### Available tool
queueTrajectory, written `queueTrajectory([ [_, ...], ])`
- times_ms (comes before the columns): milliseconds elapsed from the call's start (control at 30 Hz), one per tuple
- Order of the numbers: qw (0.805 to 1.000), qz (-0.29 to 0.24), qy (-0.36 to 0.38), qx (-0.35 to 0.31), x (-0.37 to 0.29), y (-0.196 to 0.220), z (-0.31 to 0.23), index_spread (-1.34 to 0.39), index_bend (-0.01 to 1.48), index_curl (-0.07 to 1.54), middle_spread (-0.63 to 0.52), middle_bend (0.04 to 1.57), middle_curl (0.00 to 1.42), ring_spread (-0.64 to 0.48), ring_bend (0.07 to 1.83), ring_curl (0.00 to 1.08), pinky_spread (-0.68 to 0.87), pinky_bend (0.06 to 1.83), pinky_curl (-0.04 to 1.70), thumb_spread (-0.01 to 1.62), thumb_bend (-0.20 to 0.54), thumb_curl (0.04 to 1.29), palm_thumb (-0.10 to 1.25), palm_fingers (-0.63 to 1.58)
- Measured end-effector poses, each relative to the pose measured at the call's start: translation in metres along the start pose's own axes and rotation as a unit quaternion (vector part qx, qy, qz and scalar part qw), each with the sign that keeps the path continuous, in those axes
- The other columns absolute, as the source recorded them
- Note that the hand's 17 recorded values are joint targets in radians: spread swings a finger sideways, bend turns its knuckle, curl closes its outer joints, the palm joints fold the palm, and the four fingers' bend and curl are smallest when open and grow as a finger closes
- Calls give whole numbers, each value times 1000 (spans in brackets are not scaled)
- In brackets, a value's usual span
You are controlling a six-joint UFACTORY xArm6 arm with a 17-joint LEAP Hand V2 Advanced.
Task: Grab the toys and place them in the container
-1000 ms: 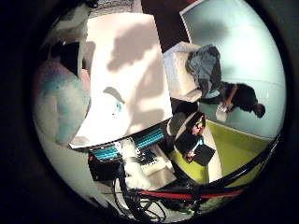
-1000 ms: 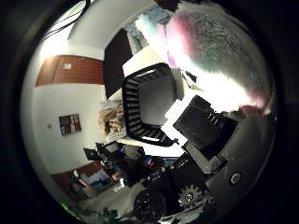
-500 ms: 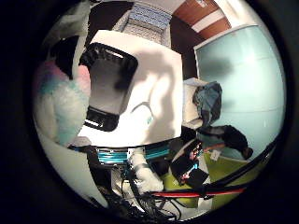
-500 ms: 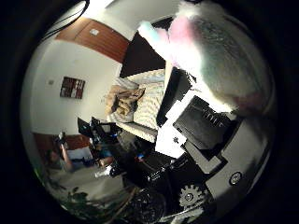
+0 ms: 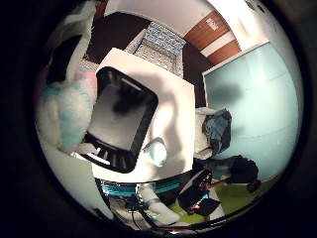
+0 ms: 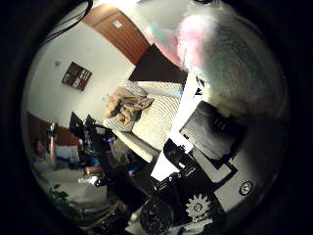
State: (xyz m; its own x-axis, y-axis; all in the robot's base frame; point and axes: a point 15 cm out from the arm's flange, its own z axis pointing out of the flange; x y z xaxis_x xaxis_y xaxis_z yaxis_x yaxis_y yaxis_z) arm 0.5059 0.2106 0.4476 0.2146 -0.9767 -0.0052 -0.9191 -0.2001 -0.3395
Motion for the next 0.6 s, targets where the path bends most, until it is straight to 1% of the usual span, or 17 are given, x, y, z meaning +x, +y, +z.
queueTrajectory([
  [67,1000,3,3,-8,7,3,14,-285,1030,980,-206,1223,1000,-272,1284,914,-208,1116,1266,1081,-17,725,879,1020],
  [133,1000,7,7,-12,15,4,24,-291,1001,973,-209,1196,996,-272,1280,899,-221,1085,1232,1122,-28,672,825,1015],
  [200,1000,8,11,-20,22,10,35,-300,936,951,-210,1141,973,-267,1257,855,-251,1032,1167,1162,-44,586,692,1028],
  [233,1000,7,13,-23,24,11,39,-303,903,939,-208,1133,963,-264,1250,840,-260,1009,1145,1171,-41,568,669,1031],
  [267,1000,8,14,-27,27,15,43,-315,806,915,-206,1110,933,-268,1228,806,-293,975,1097,1185,-39,534,622,1021],
  [333,999,8,17,-33,34,21,49,-337,600,870,-204,1035,874,-284,1186,743,-377,892,1008,1201,-31,481,571,878],
  [367,999,7,18,-36,36,24,50,-356,483,840,-205,994,847,-292,1166,720,-419,855,974,1203,-32,457,545,740],
  [400,999,7,18,-39,38,27,51,-379,446,822,-208,947,827,-290,1137,706,-402,791,966,1200,-30,442,531,575],
  [433,999,6,17,-41,39,30,51,-412,449,791,-206,910,802,-278,1062,670,-337,680,946,1199,-29,423,512,424],
  [467,999,5,15,-41,40,31,51,-443,445,757,-189,795,754,-235,992,643,-222,653,940,1196,-27,406,499,283],
  [500,999,5,15,-41,41,32,51,-457,419,718,-167,689,705,-191,926,603,-124,660,929,1191,-27,395,492,190],
  [533,999,4,14,-42,42,34,50,-473,403,674,-128,597,650,-114,856,562,22,666,909,1189,-26,379,475,160],
  [600,999,1,14,-42,44,37,49,-478,350,597,-71,458,562,26,727,485,237,687,866,1181,-24,358,458,84],
])
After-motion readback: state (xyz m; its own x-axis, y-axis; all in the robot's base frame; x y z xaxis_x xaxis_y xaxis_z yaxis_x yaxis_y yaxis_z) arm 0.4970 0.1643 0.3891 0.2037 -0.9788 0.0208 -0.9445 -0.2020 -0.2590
